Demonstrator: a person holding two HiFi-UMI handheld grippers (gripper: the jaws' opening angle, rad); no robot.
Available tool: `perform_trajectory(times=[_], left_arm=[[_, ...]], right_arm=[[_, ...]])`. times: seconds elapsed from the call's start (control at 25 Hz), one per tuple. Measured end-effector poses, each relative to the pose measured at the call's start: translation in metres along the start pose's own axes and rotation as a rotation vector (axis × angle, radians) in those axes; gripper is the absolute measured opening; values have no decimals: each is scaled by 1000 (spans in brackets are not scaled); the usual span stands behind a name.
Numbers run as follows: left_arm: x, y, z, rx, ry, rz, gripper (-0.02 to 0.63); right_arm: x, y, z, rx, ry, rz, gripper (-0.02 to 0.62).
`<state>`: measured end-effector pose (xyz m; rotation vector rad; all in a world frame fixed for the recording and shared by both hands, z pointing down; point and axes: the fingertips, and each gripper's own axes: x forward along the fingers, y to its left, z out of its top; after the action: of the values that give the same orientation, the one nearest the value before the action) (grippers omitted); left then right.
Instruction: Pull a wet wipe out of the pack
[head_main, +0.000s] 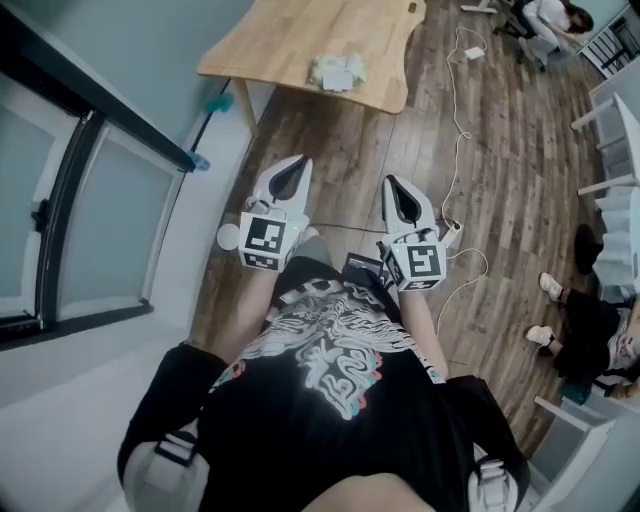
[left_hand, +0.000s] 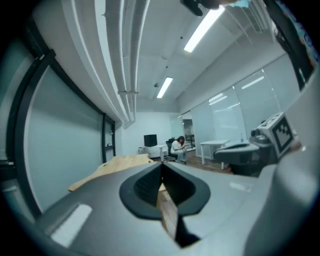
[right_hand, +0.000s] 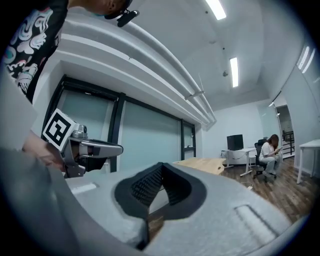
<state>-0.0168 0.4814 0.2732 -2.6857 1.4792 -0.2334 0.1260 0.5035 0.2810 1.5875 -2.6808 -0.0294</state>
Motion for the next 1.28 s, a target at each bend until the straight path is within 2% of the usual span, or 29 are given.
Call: perform_trajectory(times=[0.08,0.2,0.52,0.76,1.04,1.28], left_arm=[[2,3,0,-39,-13,-13,-14],[9,13,-6,-72,3,12,-14],[41,43,-20,-80,17,73,-14],[87,77,-28,-95,23,93,-14],[158,132,-39,-79,65,55,-14],[233,183,-38,-75,92,7,-14]], right_arm=[[4,-3,-1,-12,1,-7,-2],[14,-5,-2,-14,8,11,-2],[47,-24,-15,-19,28,21,-2],[95,-51,-24,-23,59,19,-2],[186,-77,-42,-4,131,39,-2],[261,-119,-38,5,157,-6,-2]])
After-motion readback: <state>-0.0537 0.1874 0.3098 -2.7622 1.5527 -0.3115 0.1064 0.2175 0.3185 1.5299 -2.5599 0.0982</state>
